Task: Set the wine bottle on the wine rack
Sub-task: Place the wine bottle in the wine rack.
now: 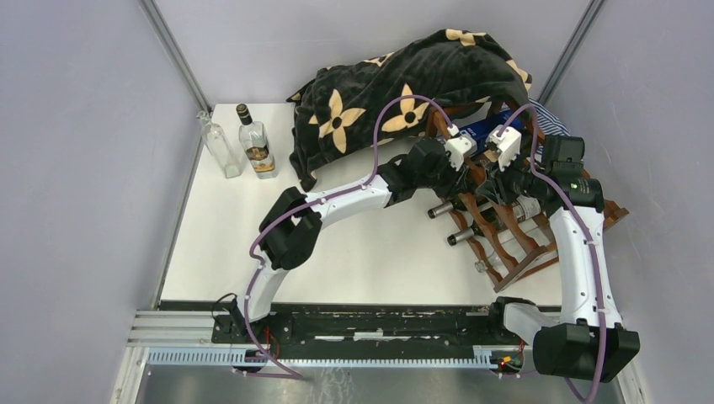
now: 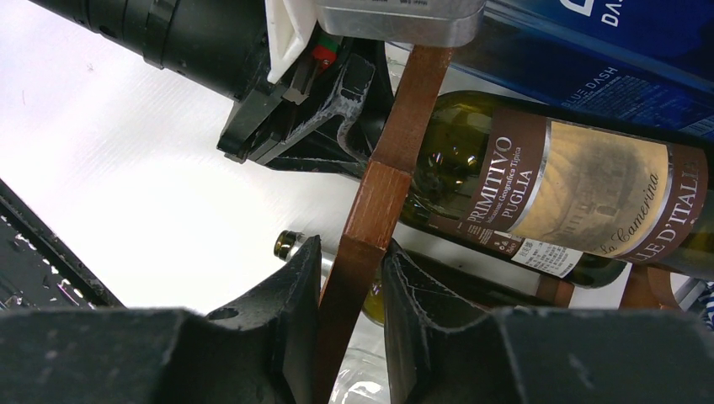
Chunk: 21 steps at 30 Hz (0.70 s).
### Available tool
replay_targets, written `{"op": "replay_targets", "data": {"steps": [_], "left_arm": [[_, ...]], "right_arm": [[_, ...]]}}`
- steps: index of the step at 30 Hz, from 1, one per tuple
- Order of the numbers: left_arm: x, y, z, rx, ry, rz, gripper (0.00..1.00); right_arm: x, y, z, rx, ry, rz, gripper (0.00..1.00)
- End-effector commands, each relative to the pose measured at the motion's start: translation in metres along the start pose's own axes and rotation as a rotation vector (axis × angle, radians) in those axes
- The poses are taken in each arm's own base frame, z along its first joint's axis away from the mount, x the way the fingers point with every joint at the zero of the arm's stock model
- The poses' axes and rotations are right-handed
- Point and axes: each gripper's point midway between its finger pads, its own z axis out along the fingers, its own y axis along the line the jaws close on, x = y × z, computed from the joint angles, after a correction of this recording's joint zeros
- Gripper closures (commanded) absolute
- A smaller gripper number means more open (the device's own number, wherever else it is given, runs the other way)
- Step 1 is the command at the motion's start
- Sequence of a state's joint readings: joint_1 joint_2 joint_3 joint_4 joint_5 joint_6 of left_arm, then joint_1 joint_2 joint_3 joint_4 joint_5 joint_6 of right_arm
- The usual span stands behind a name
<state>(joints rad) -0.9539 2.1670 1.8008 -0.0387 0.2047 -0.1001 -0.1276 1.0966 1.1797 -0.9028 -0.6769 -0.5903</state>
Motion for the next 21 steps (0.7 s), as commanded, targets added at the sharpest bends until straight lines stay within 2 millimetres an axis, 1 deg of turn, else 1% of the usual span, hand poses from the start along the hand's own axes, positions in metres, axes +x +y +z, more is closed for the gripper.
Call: {"op": "replay_targets", "data": {"steps": [1,4,11,21], "left_arm": [[-0.0928,-0.0208,-0.0109,0.074,-0.270,0.041,0.79],[-0.0907,-0.0216,-0.0095,0.079,-0.264,0.039,0.76],[-0.0884,-0.0204,-0.0083,0.074,-0.258,0.033,0.64],[-0.0872,-0.0196,-0.0075,0.069,-0.256,0.019,0.58]], "right_arm": [[-0.0071,0.0060,0.0002,-0.028,-0.038,-0.030,0.71],[-0.0070,0.0057,0.0002,-0.027,-0.038,-0.030,0.71],[-0.0069,0.0045,0.0001,-0.022,-0.036,-0.030,0.71],[-0.0067,0.0040,-0.0009,-0.015,-0.034,-0.033,0.71]]}}
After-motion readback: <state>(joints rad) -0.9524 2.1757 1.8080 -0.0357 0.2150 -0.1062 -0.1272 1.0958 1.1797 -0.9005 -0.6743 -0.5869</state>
